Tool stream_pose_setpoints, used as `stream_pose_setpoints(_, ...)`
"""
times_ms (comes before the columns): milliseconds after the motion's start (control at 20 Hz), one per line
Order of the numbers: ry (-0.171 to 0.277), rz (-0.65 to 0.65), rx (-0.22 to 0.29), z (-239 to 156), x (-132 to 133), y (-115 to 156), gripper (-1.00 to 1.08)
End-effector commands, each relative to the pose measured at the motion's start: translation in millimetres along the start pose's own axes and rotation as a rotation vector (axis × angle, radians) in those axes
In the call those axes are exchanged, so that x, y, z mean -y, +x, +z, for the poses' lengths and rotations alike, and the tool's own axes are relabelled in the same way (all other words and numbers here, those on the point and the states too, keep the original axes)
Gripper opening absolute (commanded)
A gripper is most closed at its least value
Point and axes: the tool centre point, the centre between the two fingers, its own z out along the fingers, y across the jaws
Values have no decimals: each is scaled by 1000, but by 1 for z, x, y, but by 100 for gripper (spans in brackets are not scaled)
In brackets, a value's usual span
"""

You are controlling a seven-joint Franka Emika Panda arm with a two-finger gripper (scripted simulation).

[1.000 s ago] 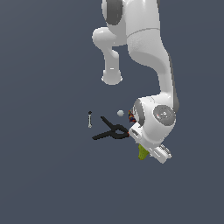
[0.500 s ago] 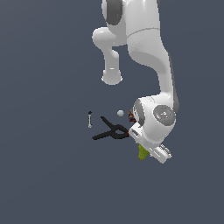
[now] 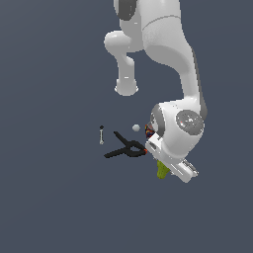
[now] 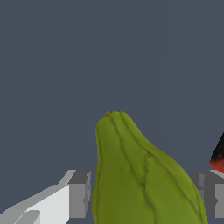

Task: Pick up a designated object from a clutter of objects.

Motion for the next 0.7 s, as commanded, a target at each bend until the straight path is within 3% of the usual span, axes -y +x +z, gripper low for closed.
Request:
stream_pose_setpoints(0, 3, 0, -2, -21, 1, 4, -100)
stream_pose_setpoints(650, 3, 0, -2, -165, 1, 27, -100)
